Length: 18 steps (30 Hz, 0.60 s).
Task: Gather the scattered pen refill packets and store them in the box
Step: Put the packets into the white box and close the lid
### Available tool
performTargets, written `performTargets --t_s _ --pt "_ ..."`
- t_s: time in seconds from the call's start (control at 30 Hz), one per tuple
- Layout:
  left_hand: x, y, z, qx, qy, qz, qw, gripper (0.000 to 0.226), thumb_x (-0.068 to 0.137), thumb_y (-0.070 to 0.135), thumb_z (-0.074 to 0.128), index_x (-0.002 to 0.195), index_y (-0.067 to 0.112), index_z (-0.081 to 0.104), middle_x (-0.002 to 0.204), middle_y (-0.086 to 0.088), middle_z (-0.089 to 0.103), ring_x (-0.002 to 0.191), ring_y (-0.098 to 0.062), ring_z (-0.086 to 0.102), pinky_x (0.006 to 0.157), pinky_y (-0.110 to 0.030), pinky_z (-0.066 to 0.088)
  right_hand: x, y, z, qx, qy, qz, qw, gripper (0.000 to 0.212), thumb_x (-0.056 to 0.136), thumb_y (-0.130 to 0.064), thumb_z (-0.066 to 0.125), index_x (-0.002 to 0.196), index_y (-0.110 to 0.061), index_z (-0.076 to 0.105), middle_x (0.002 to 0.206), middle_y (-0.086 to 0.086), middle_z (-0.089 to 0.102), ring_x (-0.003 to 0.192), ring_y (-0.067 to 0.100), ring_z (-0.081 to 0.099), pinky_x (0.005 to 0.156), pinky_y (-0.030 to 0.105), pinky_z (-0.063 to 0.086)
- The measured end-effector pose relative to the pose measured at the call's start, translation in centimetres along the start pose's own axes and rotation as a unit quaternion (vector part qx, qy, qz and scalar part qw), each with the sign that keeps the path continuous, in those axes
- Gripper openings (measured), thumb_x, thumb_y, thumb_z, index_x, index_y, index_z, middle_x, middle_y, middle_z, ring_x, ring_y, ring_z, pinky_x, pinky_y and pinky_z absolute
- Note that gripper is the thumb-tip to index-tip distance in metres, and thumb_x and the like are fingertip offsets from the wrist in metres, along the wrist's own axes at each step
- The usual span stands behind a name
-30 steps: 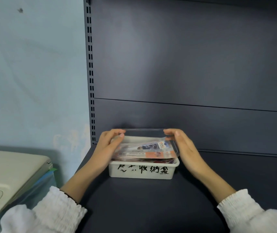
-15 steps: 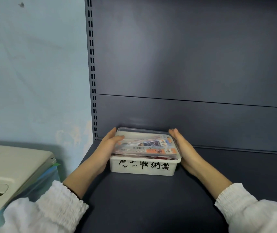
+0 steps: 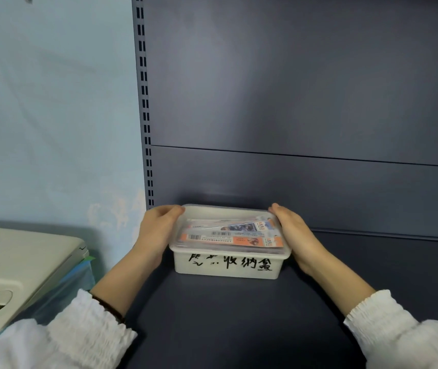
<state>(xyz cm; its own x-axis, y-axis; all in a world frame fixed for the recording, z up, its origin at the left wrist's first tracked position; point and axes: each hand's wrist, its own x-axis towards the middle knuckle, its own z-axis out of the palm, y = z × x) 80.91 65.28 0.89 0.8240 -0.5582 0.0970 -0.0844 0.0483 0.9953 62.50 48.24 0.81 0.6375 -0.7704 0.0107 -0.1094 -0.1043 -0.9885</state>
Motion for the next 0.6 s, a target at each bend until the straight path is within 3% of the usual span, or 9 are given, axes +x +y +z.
performTargets --t_s 0.1,0.23,0.3,0.37,0.5,0.6 --pt "0.5 -0.2 0.2 -0.022 -0.013 -0.039 0.999 0.013 0.092 0.022 0.060 0.102 0.015 0.056 0.106 -0.005 0.062 0.089 -0.020 0.061 0.070 -0.030 0.048 0.0 -0.1 0.3 0.030 0.026 -0.005 0.999 0.029 0.099 -0.031 0.045 0.126 -0.024 0.052 0.104 -0.007 0.066 0.088 0.008 0.066 0.068 0.020 0.050" --pt "0.7 -0.7 -0.1 -0.031 -0.117 -0.027 0.992 0.038 0.099 0.016 0.048 0.133 0.032 0.046 0.118 0.005 0.059 0.099 -0.015 0.062 0.077 -0.026 0.049 -0.2 0.2 0.3 0.080 0.027 0.008 0.996 0.034 0.101 -0.013 0.041 0.131 -0.022 0.054 0.111 -0.008 0.066 0.095 0.011 0.066 0.083 0.027 0.053" --pt "0.8 -0.8 -0.2 -0.002 -0.129 -0.020 0.991 0.040 0.100 0.015 0.045 0.139 0.027 0.047 0.127 0.007 0.058 0.106 -0.010 0.059 0.084 -0.020 0.044 -0.3 0.2 0.2 0.074 0.031 0.010 0.997 0.036 0.101 -0.011 0.041 0.133 -0.021 0.054 0.120 -0.005 0.063 0.104 0.014 0.064 0.093 0.032 0.051" --pt "1.0 -0.6 -0.2 0.029 -0.117 -0.015 0.993 0.039 0.100 0.013 0.046 0.137 0.021 0.051 0.130 0.004 0.059 0.104 -0.009 0.059 0.087 -0.018 0.042 -0.2 0.0 0.0 0.029 0.036 0.001 0.999 0.036 0.100 -0.011 0.042 0.133 -0.021 0.054 0.122 -0.004 0.062 0.106 0.015 0.063 0.094 0.030 0.050" --pt "1.0 -0.2 -0.2 0.096 -0.111 0.006 0.989 0.040 0.098 0.007 0.046 0.136 0.017 0.052 0.123 0.003 0.061 0.089 0.004 0.057 0.071 -0.008 0.041 0.1 -0.5 -0.7 -0.071 0.028 -0.009 0.997 0.037 0.097 -0.011 0.046 0.130 -0.022 0.059 0.129 -0.002 0.062 0.110 0.014 0.062 0.101 0.032 0.047" --pt "1.0 0.0 -0.2 0.127 -0.115 0.016 0.985 0.041 0.099 0.007 0.044 0.138 0.016 0.050 0.124 0.001 0.059 0.088 0.002 0.057 0.063 -0.003 0.041 0.0 -1.0 -0.7 -0.126 0.035 -0.025 0.991 0.038 0.095 -0.009 0.047 0.127 -0.022 0.062 0.125 -0.005 0.062 0.108 0.012 0.061 0.089 0.021 0.046"
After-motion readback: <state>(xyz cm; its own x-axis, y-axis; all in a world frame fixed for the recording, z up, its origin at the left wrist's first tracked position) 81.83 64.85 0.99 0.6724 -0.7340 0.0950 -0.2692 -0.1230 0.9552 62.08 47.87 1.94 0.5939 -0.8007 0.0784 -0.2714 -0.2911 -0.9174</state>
